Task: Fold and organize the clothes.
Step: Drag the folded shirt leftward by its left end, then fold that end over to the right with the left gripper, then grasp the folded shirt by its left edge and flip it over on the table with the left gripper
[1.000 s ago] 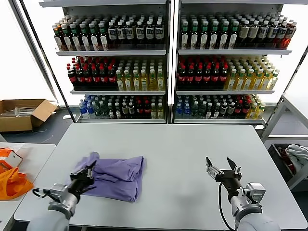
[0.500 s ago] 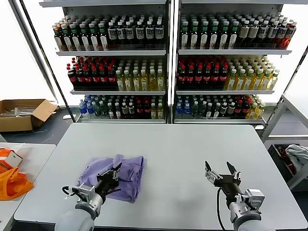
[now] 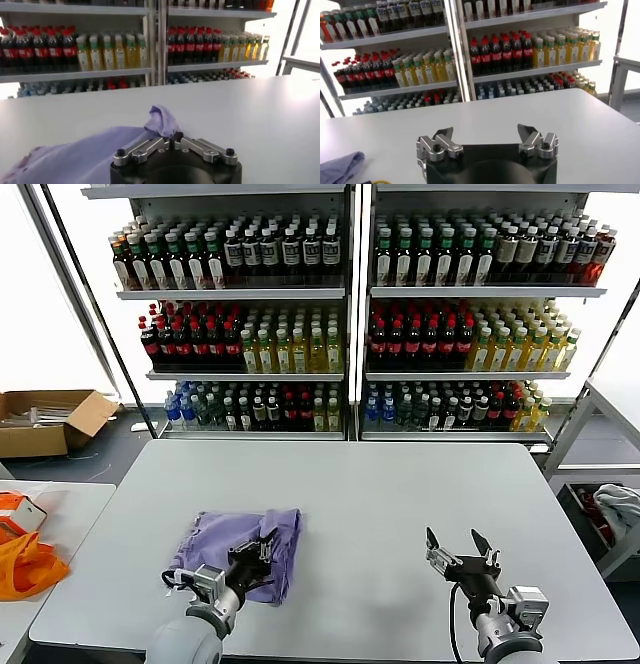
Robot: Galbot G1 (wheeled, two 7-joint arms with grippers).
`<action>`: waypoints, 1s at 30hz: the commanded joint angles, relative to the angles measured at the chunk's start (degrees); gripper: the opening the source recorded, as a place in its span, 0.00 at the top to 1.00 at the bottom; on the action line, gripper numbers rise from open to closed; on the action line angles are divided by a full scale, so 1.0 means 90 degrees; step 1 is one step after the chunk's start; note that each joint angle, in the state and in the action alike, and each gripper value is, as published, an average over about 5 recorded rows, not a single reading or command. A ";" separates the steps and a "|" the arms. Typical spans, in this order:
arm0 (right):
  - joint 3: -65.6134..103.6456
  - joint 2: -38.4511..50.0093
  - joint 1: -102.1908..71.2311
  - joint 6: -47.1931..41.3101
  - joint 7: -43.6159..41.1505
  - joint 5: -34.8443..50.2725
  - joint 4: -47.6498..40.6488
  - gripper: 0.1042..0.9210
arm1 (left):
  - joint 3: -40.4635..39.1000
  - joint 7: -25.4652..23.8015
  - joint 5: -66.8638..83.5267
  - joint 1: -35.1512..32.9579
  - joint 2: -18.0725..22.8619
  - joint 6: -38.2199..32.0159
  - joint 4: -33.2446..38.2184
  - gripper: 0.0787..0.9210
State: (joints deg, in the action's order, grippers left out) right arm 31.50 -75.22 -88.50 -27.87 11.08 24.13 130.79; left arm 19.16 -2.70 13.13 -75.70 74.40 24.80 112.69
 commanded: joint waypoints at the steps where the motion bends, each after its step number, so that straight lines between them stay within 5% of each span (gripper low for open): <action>1: -0.0024 -0.0005 0.0016 0.0003 0.0004 -0.0002 -0.0034 0.12 | -0.0284 0.0137 0.0367 0.0046 0.0215 -0.0227 -0.0401 0.92; 5: -0.0046 0.0028 0.0085 0.0002 0.0011 0.0038 -0.0073 0.12 | -0.0480 0.0453 0.1385 -0.0125 0.0316 -0.0166 -0.0186 0.78; 11: -0.0128 0.0078 0.0223 -0.0002 0.0026 0.0067 -0.0191 0.12 | -0.0740 0.1208 0.3985 -0.0485 0.0468 0.0365 0.1130 0.58; 17: -0.0260 0.0083 0.0358 -0.0009 0.0040 0.0090 -0.0315 0.12 | 0.0146 0.1569 0.4391 -0.0243 0.0243 0.0423 0.2053 0.37; 24: -0.0378 0.0094 0.0484 0.0003 0.0039 0.0147 -0.0453 0.12 | 0.1815 0.1179 0.2946 -0.0190 -0.0841 -0.0010 0.1521 0.15; 30: -0.0386 0.0139 0.0563 -0.0022 0.0049 0.0216 -0.0454 0.12 | 0.2405 0.0772 0.1863 -0.0421 -0.1240 -0.0447 0.0578 0.12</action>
State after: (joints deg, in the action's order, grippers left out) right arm 28.41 -74.14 -84.21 -27.97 11.48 25.76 127.25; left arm 27.13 6.78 39.58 -78.03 71.16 25.14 124.05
